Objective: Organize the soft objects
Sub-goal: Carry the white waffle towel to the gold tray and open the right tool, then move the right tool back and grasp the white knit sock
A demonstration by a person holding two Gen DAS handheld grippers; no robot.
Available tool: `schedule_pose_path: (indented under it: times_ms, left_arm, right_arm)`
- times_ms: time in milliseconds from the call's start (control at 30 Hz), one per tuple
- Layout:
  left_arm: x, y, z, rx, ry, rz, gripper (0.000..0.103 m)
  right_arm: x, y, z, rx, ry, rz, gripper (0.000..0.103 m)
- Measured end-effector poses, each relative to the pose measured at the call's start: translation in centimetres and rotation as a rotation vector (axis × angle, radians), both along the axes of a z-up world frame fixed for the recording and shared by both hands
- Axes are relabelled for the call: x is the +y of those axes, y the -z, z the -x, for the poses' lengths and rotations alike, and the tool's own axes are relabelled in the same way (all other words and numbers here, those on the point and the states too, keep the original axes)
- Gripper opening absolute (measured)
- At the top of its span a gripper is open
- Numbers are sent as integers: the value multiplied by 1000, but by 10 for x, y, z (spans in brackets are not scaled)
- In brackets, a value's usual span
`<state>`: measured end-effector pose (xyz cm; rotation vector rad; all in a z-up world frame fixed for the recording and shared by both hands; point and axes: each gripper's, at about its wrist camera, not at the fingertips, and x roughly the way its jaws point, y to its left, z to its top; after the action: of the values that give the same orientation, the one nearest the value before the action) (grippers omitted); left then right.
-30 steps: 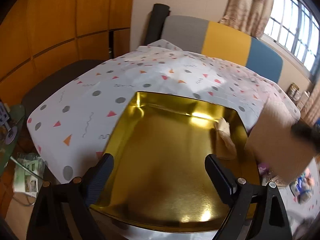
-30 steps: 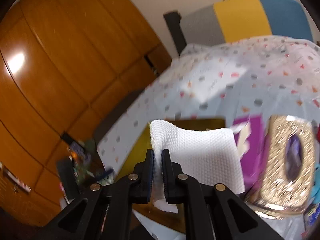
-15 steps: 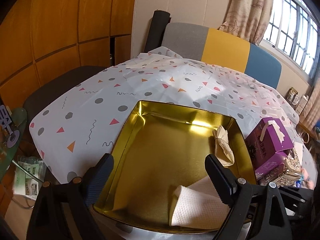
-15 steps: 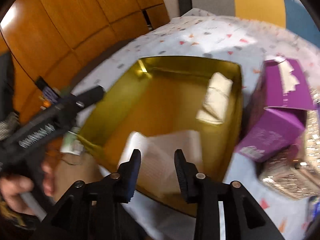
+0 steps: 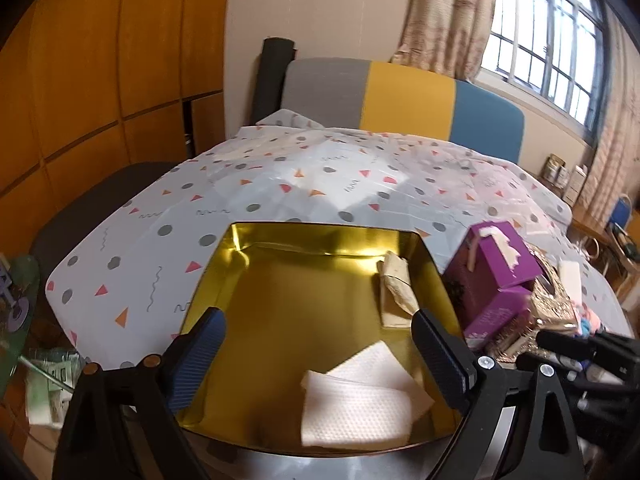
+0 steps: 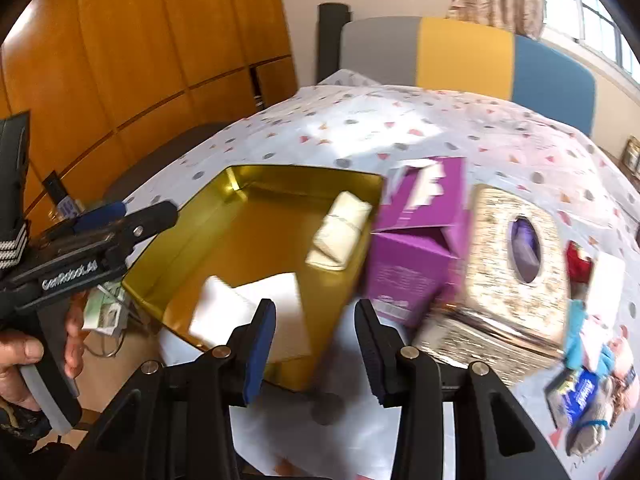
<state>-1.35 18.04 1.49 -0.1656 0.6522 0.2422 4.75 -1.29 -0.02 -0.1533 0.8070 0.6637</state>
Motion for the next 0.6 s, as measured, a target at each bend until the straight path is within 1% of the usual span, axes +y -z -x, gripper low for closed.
schedule_pose_path:
  times_ms: [267,600]
  left_arm:
    - [-27,1,-2,15,83,-25,95]
    - [-57,3,-6,36,174,-62,95]
  right_arm:
    - [-56,-9,-4,-30,139,-21,41]
    - [-146,-9,-16,-32,372,-38,41]
